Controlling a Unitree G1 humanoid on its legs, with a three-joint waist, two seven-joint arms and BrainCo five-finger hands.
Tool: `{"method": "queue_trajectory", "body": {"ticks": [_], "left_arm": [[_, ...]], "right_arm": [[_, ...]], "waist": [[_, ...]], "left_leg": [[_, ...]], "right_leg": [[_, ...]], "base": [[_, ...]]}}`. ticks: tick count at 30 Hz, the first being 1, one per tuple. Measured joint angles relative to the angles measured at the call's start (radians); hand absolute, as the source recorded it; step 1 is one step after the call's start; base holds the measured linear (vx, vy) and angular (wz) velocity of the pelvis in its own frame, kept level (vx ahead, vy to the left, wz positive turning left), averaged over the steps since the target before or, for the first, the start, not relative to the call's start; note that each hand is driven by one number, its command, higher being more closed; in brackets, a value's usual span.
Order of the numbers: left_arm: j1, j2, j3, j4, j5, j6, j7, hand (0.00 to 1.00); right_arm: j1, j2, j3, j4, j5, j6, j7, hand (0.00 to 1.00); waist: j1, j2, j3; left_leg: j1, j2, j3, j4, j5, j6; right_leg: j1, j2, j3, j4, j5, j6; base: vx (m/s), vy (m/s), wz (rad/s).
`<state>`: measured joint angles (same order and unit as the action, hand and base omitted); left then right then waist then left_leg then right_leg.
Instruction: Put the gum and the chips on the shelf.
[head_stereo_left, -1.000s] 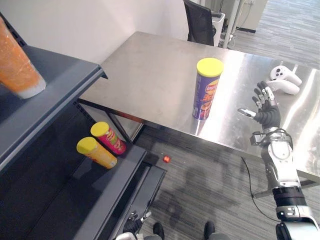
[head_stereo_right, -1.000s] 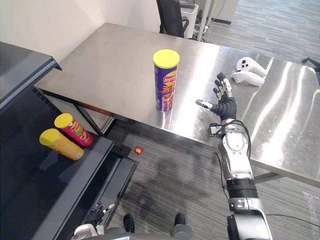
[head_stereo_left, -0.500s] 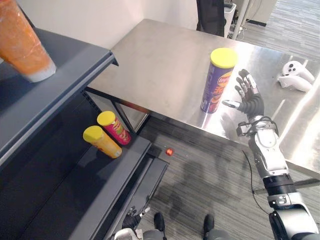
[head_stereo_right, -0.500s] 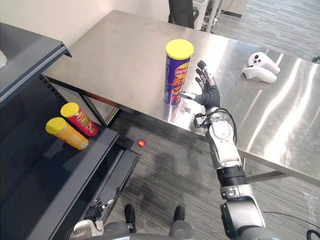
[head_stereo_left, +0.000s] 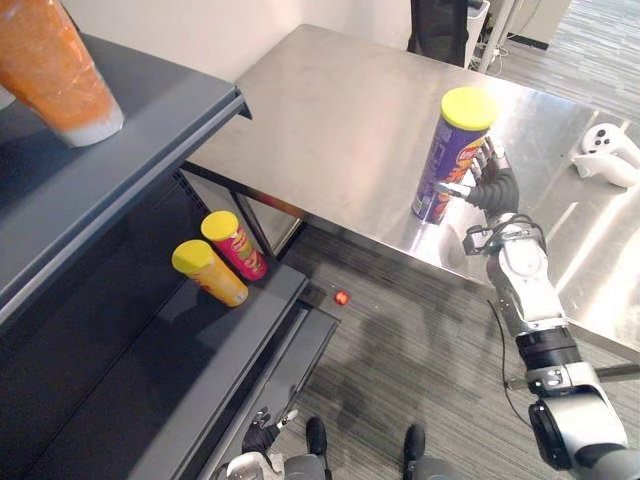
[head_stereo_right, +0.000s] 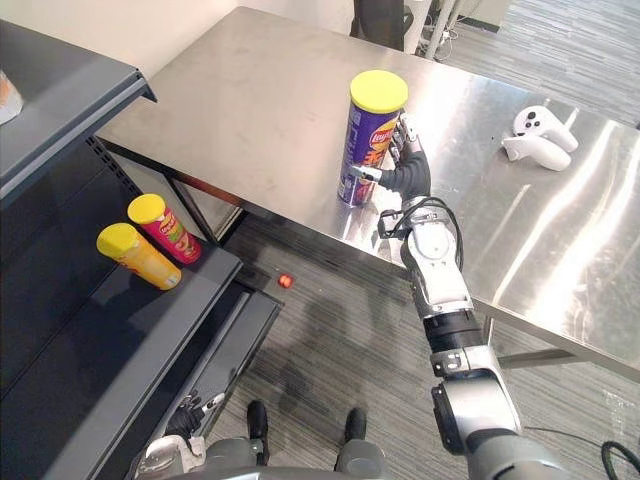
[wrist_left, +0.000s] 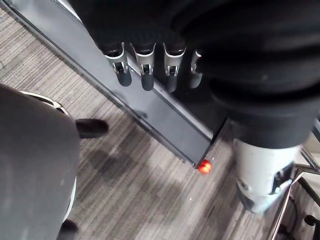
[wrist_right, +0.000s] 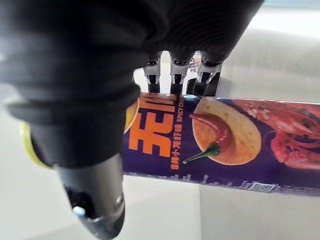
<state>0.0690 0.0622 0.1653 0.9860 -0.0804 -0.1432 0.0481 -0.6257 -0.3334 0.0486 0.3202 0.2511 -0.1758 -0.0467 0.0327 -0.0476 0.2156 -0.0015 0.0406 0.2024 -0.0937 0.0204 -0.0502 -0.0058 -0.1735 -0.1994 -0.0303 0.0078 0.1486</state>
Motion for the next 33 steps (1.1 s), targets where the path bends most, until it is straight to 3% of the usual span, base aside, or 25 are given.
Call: {"method": "queue_trajectory", "body": {"ticks": [5, 6, 25, 33], "left_arm": [[-0.006, 0.001, 0.0, -0.004, -0.032, -0.001, 0.012, 0.0], [-0.006, 0.001, 0.0, -0.005, -0.032, -0.001, 0.013, 0.0], [-0.008, 0.001, 0.0, -0.04, -0.034, -0.001, 0.027, 0.0], [-0.008, 0.0, 0.011, -0.041, -0.031, 0.0, 0.032, 0.0]], "right_arm": [[-0.045, 0.0, -0.005, 0.039, -0.002, 0.003, -0.034, 0.0], [-0.052, 0.0, -0.006, 0.052, -0.002, 0.004, -0.035, 1.0], [-0.151, 0.001, -0.042, 0.083, -0.018, 0.039, -0.073, 1.0], [-0.149, 0.0, -0.042, -0.115, -0.055, 0.037, -0.055, 1.0]], "waist": [[0.0, -0.001, 0.024], [0.001, -0.001, 0.025], [0.014, -0.003, 0.058], [0.011, -0.002, 0.057]], "left_leg": [[-0.012, -0.001, -0.008, 0.0, 0.005, 0.002], [-0.014, -0.002, -0.01, 0.0, 0.007, 0.003], [-0.031, 0.005, -0.019, 0.0, 0.023, 0.004], [-0.021, 0.017, -0.001, 0.0, 0.023, 0.003]], "right_leg": [[-0.006, -0.001, -0.01, -0.001, 0.005, 0.0], [-0.007, -0.001, -0.012, -0.001, 0.005, 0.001], [-0.011, 0.004, -0.011, -0.021, 0.029, -0.007], [-0.007, 0.012, 0.007, -0.032, 0.039, -0.017]], "base": [[-0.01, -0.006, 0.04], [-0.01, -0.009, 0.11], [-0.01, -0.006, 0.01], [-0.01, -0.014, -0.07]]}}
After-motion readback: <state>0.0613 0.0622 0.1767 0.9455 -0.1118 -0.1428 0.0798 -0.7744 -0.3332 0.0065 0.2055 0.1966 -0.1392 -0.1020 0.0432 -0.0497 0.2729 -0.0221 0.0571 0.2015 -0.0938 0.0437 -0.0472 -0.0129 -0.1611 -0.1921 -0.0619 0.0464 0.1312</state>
